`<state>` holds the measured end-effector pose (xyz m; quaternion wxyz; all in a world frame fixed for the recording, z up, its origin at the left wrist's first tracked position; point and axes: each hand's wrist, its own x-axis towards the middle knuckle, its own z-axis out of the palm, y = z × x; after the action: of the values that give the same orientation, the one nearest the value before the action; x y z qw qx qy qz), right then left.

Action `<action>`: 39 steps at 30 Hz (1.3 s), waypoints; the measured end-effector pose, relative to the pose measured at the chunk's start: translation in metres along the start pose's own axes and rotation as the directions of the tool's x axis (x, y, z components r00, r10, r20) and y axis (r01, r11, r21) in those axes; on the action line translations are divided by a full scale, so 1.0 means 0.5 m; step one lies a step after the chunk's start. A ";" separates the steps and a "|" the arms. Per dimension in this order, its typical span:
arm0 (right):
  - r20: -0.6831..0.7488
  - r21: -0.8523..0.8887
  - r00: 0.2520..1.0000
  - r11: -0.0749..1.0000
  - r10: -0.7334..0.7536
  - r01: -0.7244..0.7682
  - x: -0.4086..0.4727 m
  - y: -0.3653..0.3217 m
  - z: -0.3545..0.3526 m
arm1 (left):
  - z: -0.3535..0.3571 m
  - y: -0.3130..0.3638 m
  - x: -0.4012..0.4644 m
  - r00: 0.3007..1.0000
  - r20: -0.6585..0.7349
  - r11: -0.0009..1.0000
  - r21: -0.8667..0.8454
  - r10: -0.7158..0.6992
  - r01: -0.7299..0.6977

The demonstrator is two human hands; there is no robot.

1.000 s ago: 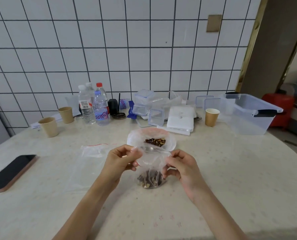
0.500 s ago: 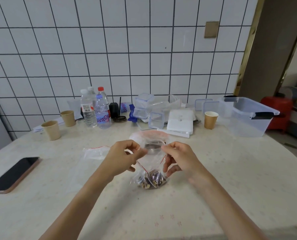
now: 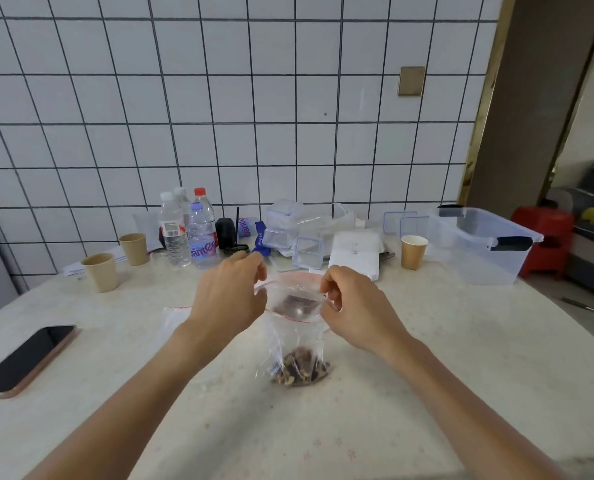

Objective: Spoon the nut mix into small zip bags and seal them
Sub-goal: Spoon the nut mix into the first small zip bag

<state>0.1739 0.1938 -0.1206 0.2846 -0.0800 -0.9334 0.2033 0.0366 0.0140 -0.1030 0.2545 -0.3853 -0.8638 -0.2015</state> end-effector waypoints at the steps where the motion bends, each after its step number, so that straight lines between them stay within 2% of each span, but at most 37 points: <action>1: -0.002 -0.008 0.999 0.999 -0.047 0.047 0.000 -0.002 -0.009 | -0.005 -0.001 0.004 0.999 0.013 0.999 0.003 0.041 -0.041; 4: -0.026 0.029 0.980 0.979 -0.199 0.200 -0.013 -0.003 -0.029 | -0.028 -0.006 -0.002 0.976 0.008 0.971 -0.103 0.216 -0.214; 6: -0.052 0.029 0.934 0.935 -0.352 0.354 -0.031 0.000 -0.039 | -0.044 -0.010 -0.015 0.923 0.007 0.912 -0.158 0.384 -0.378; 8: -0.026 -0.060 0.874 0.874 -0.485 0.483 -0.047 0.006 -0.040 | -0.048 -0.018 -0.029 0.865 0.069 0.863 -0.151 0.496 -0.483; 11: 0.110 -0.232 0.817 0.785 -0.566 0.574 -0.043 0.012 -0.030 | -0.031 -0.033 -0.030 0.848 0.210 0.863 0.035 0.486 -0.504; 13: 0.235 -0.357 0.804 0.720 -0.547 0.595 -0.026 0.010 -0.019 | -0.022 -0.040 -0.017 0.848 0.277 0.859 0.121 0.452 -0.498; 16: 0.356 -0.460 0.806 0.663 -0.473 0.591 0.001 0.014 -0.019 | -0.023 -0.046 0.011 0.816 0.322 0.822 0.161 0.479 -0.546; 18: 0.363 -0.487 0.798 0.632 -0.481 0.602 0.017 0.014 -0.028 | -0.031 -0.049 0.028 0.817 0.294 0.823 0.142 0.496 -0.550; 21: 0.361 -0.419 0.806 0.690 -0.470 0.590 0.049 -0.003 -0.049 | -0.047 -0.048 0.052 0.840 0.273 0.859 0.081 0.469 -0.506; 26: 0.456 -0.308 0.830 0.818 -0.321 0.486 0.084 -0.028 -0.089 | -0.075 -0.042 0.081 0.822 0.329 0.871 -0.004 0.466 -0.492; 29: 0.491 -0.075 0.839 0.948 -0.234 0.308 0.091 -0.041 -0.102 | -0.083 -0.031 0.086 0.791 0.376 0.870 -0.102 0.483 -0.483; 31: 0.509 0.014 0.833 0.970 -0.215 0.241 0.095 -0.046 -0.104 | -0.081 -0.027 0.087 0.787 0.383 0.870 -0.122 0.485 -0.477; 39: 0.503 -0.088 0.840 0.954 -0.205 0.286 0.098 -0.031 -0.134 | -0.070 -0.052 0.089 0.809 0.394 0.892 -0.079 0.437 -0.444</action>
<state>0.1707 0.2152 -0.0389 0.0564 0.0720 -0.9904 0.1035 0.0012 0.0039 -0.0525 0.1146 -0.6057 -0.7860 -0.0465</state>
